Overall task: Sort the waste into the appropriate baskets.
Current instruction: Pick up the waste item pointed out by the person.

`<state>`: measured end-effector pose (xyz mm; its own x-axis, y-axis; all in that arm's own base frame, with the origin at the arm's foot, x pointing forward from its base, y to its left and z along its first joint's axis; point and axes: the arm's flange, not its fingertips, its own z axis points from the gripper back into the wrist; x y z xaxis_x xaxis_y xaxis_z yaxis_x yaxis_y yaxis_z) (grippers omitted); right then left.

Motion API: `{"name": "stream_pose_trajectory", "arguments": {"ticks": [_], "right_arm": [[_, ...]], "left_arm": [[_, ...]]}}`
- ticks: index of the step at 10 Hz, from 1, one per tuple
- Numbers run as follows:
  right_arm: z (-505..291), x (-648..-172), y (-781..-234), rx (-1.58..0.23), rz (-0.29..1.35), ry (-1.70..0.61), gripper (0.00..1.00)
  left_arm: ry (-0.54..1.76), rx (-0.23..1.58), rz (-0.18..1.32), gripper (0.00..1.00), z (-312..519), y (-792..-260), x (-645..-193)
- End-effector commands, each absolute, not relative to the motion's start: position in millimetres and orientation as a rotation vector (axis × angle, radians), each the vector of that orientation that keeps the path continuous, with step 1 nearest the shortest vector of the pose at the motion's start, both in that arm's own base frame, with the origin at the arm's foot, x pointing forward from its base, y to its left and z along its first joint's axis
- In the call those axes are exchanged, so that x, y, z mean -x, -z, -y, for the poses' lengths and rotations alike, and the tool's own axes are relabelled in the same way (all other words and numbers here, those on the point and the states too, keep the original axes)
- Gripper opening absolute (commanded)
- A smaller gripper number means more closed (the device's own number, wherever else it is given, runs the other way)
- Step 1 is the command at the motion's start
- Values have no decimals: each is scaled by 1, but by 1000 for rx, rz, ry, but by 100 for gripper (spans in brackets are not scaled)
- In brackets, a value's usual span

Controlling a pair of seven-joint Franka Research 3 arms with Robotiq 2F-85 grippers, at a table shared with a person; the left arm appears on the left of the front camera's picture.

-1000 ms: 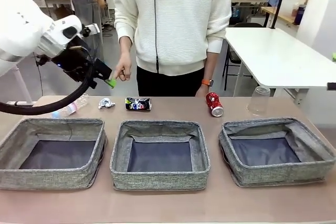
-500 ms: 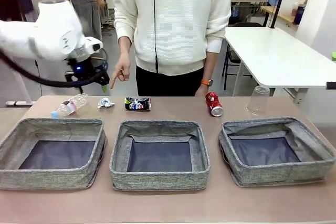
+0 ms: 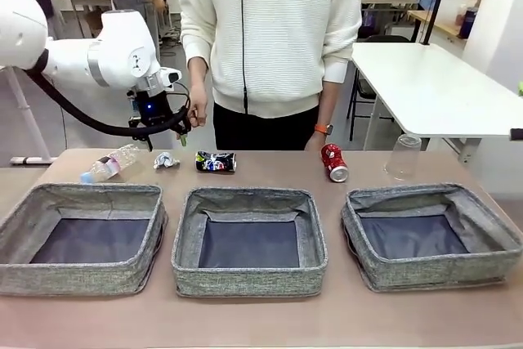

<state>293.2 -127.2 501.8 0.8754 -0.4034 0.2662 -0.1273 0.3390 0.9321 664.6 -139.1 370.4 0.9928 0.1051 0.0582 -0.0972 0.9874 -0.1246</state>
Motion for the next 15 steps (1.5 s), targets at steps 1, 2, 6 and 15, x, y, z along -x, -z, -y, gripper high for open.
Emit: {"name": "stream_pose_trajectory", "arguments": {"ticks": [1, 2, 6, 15], "right_arm": [[127, -296, -502, -1244, 536, 170, 100], [127, -296, -502, -1244, 536, 170, 100], [127, -296, -502, -1244, 536, 170, 100], [127, -296, -502, -1244, 536, 170, 100]], "left_arm": [[-106, 137, 54, 100, 131, -372, -668], [-105, 136, 61, 100, 129, -368, -669], [-105, 127, 67, 100, 130, -325, -678], [-93, 58, 57, 0, 140, -315, -671]]}}
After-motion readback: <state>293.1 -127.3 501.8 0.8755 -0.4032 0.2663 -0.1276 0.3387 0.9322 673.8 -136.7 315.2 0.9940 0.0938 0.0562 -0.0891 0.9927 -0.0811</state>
